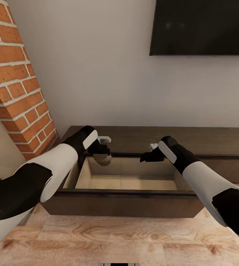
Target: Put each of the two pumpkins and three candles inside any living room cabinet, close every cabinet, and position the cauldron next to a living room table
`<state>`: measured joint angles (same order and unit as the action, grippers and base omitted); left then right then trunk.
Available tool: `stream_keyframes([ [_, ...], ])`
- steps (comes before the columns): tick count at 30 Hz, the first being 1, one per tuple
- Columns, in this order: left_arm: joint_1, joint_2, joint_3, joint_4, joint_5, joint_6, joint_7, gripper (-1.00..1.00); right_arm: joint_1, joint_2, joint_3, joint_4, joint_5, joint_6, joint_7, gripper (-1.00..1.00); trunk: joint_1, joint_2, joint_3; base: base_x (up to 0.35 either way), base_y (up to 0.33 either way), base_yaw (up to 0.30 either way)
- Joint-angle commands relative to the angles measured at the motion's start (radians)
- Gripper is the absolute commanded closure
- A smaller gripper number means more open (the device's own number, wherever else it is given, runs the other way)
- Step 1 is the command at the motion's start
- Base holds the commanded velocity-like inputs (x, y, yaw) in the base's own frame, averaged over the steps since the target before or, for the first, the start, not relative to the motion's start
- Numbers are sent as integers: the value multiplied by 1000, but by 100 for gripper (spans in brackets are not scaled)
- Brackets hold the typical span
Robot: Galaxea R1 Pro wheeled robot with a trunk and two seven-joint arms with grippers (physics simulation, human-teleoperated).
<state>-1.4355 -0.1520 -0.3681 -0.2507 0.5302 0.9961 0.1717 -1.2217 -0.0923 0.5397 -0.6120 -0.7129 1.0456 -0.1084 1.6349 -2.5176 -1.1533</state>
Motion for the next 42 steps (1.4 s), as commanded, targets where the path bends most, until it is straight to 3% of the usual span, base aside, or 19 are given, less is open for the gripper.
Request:
stream_keyframes([
  [1,-1,0,-5,1,13,3,7,100,-1,-1,6,0,-11,2,-10,-100,0,0,-1,0,0,0],
  [9,0,0,-5,13,13,-1,1,100,-1,-1,5,63,-11,2,-10,-100,0,0,-5,0,0,0],
  [13,0,0,-4,15,14,-34,0,100,-1,-1,6,71,-11,0,-10,-100,0,0,-9,0,0,0],
  [21,0,1,-3,35,15,-54,-2,100,-1,-1,5,120,-12,-53,-10,-100,0,0,-13,0,0,0],
  [39,1,0,-3,36,19,-99,2,100,-1,0,5,126,-11,-62,-10,-100,0,0,-41,0,0,0],
  [42,1,0,-2,36,19,-102,3,100,-1,12,5,126,-11,-62,-10,-100,0,0,-46,0,0,0],
])
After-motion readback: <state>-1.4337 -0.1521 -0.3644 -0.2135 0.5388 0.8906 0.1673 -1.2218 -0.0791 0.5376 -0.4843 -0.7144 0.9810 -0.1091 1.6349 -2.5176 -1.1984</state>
